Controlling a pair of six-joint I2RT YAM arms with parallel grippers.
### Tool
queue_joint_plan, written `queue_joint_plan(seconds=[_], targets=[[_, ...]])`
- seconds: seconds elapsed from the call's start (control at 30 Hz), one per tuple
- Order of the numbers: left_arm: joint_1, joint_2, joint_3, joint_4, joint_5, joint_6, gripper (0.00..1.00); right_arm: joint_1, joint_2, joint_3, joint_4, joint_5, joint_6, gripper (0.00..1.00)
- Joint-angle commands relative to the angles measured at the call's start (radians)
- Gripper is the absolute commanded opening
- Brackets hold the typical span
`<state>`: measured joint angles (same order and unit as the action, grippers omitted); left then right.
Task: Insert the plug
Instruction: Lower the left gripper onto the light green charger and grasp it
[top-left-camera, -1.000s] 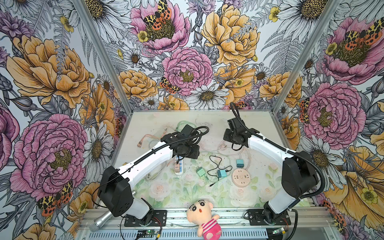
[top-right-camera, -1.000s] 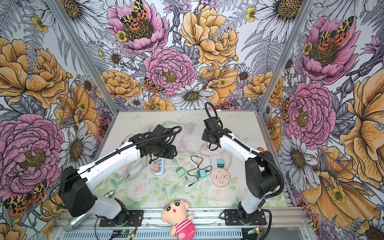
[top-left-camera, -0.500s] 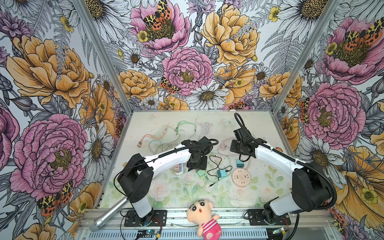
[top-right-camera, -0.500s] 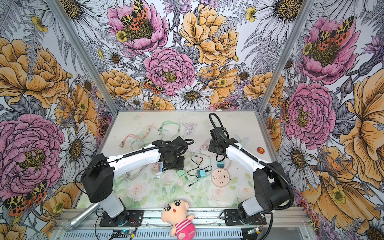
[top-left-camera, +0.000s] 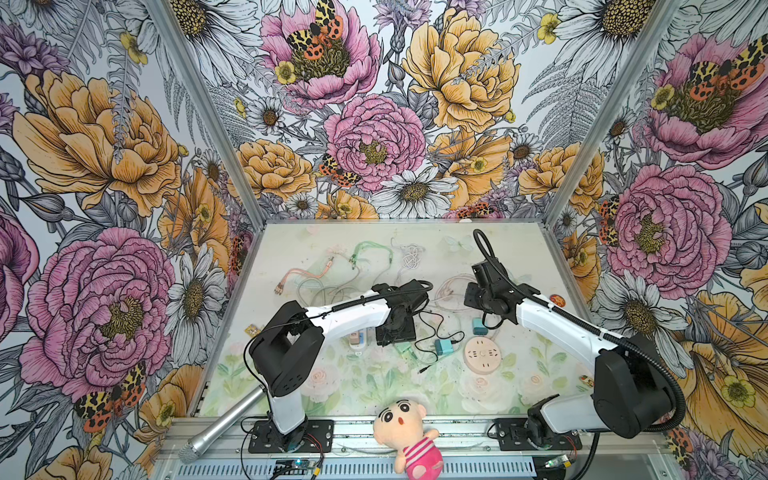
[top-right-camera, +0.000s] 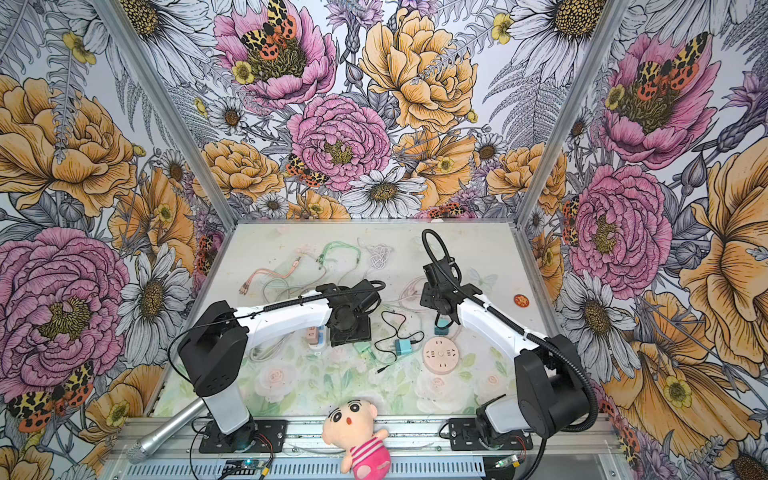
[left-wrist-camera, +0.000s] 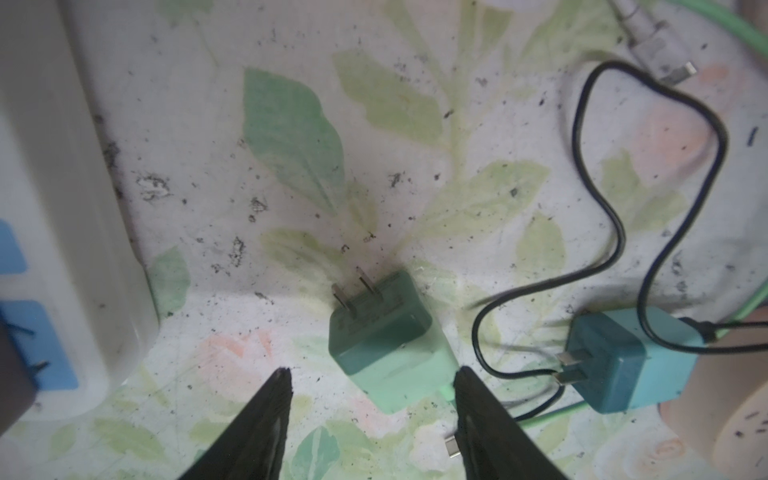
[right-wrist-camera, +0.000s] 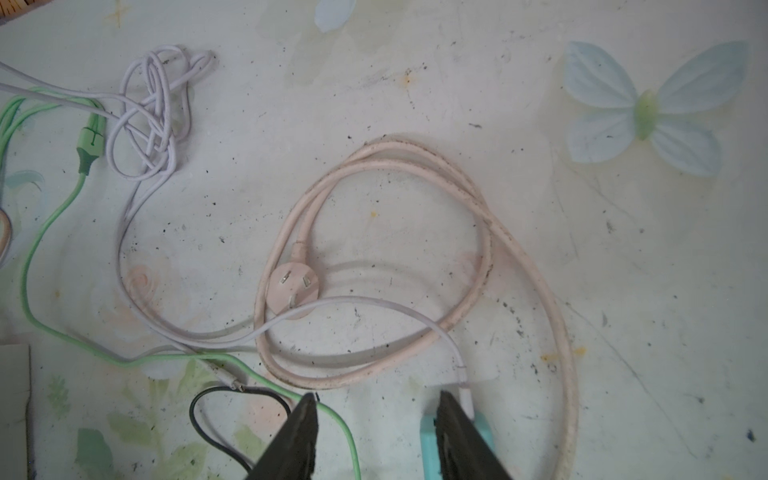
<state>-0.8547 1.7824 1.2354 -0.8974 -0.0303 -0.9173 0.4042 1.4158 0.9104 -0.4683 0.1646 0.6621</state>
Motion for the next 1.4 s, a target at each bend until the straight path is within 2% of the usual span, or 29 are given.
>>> queue_joint_plan(seconds=[0.0,0.07,0.27,0.53,0.67,0.97,1.1,1.2,1.37], targets=[[0.026,-0.008,-0.048,0.085,0.037,-0.092,0.66,-0.005,-0.023,-0.012,0.057,0.012,-0.01,0.5],[0.037,-0.008,-0.074,0.133,0.072,-0.123,0.66,-0.005,-0.029,-0.023,0.076,0.007,-0.01,0.52],[0.037,0.023,-0.062,0.135,0.084,-0.152,0.64,-0.005,-0.05,-0.04,0.097,0.02,-0.023,0.53],[0.022,0.114,-0.018,0.132,0.161,-0.161,0.63,-0.006,-0.063,-0.058,0.107,0.022,-0.02,0.54],[0.022,0.097,-0.031,0.132,0.143,-0.176,0.62,-0.007,-0.06,-0.064,0.11,0.019,-0.021,0.54],[0.024,0.118,-0.027,0.131,0.171,-0.168,0.44,-0.007,-0.065,-0.059,0.111,0.01,-0.032,0.54],[0.032,0.084,-0.006,0.131,0.151,-0.145,0.32,-0.008,-0.085,-0.061,0.111,-0.015,-0.042,0.54],[0.046,0.048,0.015,0.131,0.138,-0.12,0.28,-0.01,-0.109,-0.064,0.111,-0.022,-0.051,0.54],[0.065,-0.055,0.053,0.131,0.168,-0.079,0.28,-0.017,-0.153,-0.071,0.109,-0.023,-0.056,0.56]])
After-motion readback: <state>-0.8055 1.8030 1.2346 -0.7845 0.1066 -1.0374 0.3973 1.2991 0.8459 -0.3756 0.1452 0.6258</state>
